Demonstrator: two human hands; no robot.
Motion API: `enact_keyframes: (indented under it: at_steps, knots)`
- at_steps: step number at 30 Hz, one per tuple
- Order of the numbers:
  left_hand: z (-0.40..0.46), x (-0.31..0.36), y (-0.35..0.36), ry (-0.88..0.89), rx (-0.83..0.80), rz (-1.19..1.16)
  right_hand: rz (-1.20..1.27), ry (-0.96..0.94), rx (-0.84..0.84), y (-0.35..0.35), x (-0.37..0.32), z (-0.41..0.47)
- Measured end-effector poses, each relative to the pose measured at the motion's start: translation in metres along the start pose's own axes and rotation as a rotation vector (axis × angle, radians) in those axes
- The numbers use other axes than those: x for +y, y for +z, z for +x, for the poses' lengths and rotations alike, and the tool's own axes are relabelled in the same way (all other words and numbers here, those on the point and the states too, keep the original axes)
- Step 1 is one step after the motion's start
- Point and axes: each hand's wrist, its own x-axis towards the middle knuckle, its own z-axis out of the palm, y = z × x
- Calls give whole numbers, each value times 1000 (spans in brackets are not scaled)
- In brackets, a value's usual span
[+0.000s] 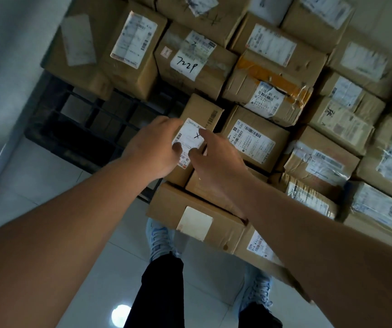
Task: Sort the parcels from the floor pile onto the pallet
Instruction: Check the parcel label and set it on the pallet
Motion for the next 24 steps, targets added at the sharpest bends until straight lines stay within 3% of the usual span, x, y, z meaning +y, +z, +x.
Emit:
enact_keyframes:
  at_steps: [6, 13, 24]
  knots:
    - [-59, 92, -87, 64, 65, 89, -107, -152, 109, -96, -32, -82]
    - [-193, 247, -209, 181, 261, 141, -202, -410, 212, -223, -71, -267]
    - [-428, 426, -346, 404, 438, 229, -305, -529, 451, -365, -102, -549]
